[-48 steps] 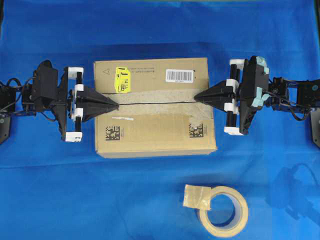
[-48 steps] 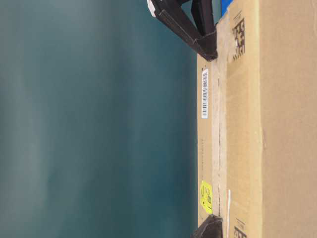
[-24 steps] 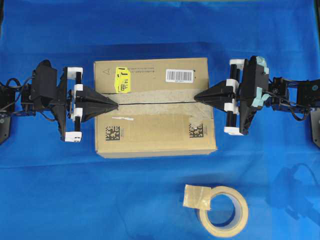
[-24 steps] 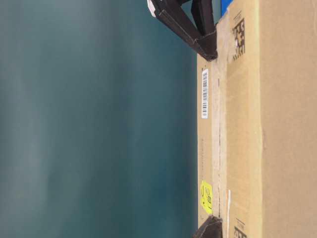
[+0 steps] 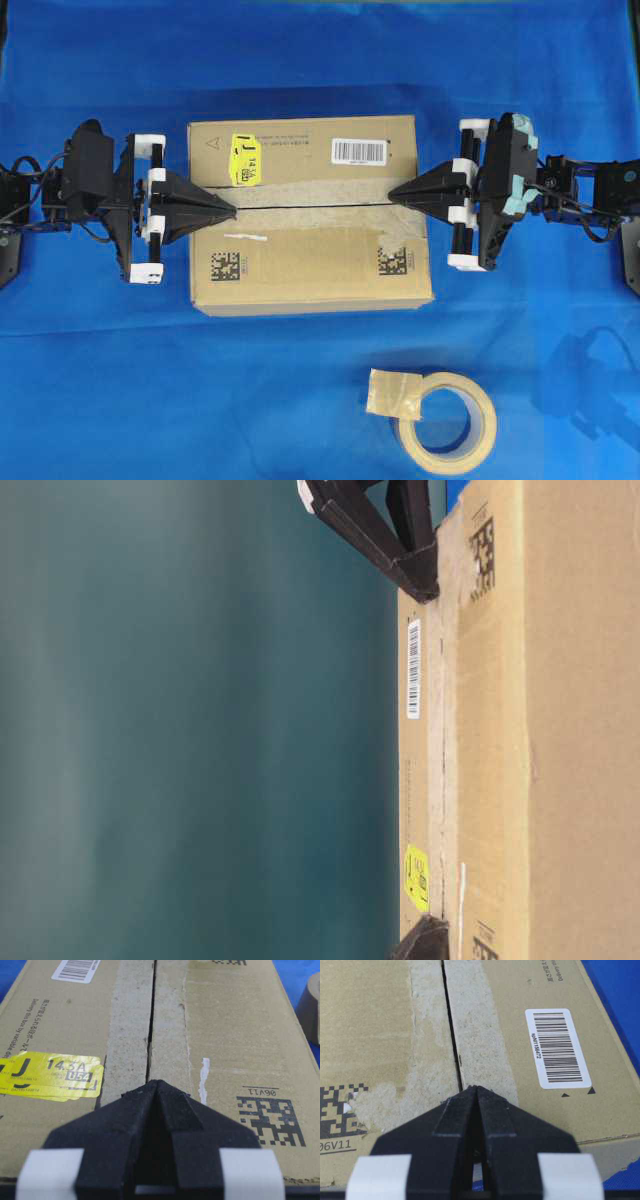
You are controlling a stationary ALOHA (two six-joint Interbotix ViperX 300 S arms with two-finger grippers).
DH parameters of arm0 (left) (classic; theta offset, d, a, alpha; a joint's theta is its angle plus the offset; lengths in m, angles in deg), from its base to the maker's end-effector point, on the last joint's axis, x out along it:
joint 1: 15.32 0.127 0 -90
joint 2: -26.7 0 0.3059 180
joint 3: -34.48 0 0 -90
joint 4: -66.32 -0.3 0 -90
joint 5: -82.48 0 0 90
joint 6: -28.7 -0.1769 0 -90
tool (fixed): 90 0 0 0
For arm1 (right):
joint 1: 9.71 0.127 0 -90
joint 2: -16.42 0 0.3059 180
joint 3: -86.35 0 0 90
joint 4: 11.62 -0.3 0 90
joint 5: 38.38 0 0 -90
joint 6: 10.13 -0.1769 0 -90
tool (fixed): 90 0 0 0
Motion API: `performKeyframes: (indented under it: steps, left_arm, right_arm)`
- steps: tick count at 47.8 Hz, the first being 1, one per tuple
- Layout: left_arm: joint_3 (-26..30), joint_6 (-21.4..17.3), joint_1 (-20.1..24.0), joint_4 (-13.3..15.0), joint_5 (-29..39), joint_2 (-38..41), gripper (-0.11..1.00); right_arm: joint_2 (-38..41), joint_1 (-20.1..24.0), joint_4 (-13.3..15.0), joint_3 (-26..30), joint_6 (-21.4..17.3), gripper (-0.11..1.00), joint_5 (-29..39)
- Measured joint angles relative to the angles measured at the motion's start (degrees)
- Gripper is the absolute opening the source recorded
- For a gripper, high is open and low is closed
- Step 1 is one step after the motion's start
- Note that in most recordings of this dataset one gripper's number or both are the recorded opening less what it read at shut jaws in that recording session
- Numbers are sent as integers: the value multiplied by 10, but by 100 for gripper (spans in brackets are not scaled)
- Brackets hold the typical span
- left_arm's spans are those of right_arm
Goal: Close the cardboard box.
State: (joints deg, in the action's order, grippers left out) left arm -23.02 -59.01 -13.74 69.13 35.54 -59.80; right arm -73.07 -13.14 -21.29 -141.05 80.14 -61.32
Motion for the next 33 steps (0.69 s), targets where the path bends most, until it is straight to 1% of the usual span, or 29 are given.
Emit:
performKeyframes:
  steps: [14,33]
  left_arm:
    - [0,0,0,0,0,0,0]
    - [0,0,0,0,0,0,0]
  right_arm:
    - [-2,5,0,-2,-2,0,-4]
    - [-20,10,0,-21,-4,0,-27]
